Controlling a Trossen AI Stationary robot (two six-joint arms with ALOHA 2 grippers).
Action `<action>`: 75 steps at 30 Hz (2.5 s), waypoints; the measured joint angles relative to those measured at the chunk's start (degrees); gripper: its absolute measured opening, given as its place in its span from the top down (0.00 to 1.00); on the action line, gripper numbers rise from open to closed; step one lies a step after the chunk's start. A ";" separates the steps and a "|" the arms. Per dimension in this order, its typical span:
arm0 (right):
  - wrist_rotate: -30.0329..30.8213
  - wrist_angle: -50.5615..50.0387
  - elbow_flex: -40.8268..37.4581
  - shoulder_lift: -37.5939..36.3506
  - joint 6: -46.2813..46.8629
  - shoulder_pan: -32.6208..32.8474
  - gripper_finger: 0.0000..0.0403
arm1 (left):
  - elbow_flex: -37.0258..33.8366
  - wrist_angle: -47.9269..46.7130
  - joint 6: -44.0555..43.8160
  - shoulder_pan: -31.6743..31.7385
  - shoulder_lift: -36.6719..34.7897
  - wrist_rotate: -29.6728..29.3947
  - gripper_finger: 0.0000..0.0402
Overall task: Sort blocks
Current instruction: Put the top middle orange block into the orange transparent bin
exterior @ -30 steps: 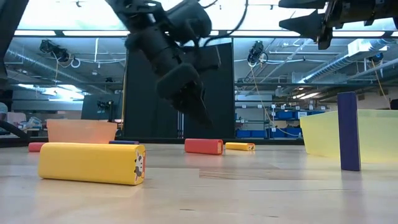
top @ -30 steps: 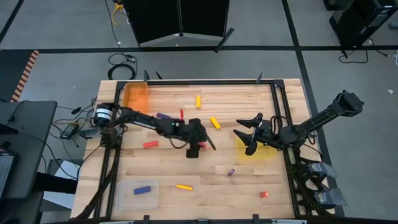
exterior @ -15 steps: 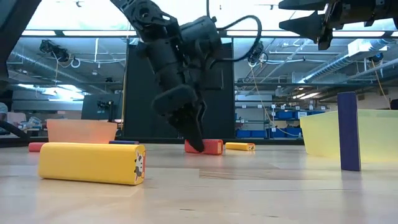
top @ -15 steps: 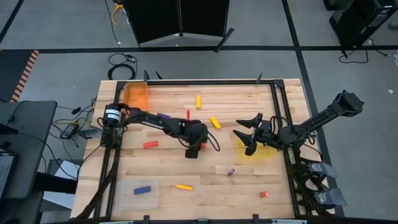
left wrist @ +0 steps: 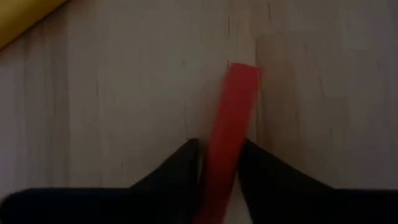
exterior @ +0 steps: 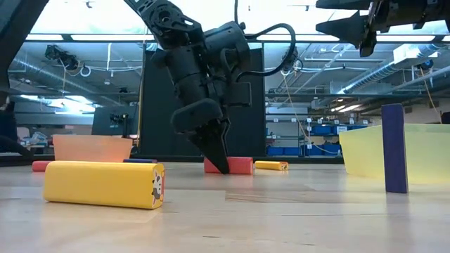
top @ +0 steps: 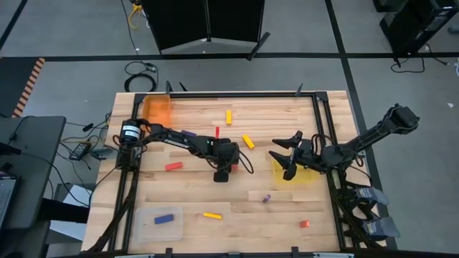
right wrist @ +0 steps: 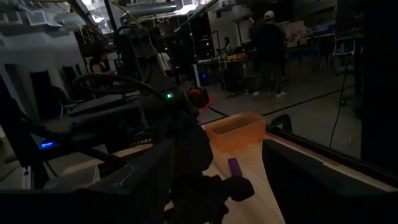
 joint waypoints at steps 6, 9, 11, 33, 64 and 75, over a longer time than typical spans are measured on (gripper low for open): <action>0.00 0.47 0.00 0.00 0.02 0.64 0.37 | 0.00 0.26 -0.59 0.07 -0.02 -0.61 0.84; 0.00 0.54 0.00 0.00 0.02 0.93 0.37 | -0.15 1.33 -1.26 0.00 -0.17 -0.71 0.84; 0.00 0.95 -0.02 0.00 0.03 1.17 0.37 | -0.15 2.88 -1.56 -0.11 -0.17 -1.03 0.84; 1.17 1.47 -0.02 0.00 1.61 2.23 0.37 | -20.54 2.08 -25.81 7.03 -31.38 -23.37 0.84; 2.38 3.08 13.46 26.24 6.16 -6.13 0.37 | -34.05 -18.12 -38.60 42.58 -52.89 -22.67 0.63; -5.89 -47.60 37.03 32.80 19.42 -17.39 0.38 | -34.04 -11.26 -34.49 35.18 -58.14 -11.26 0.52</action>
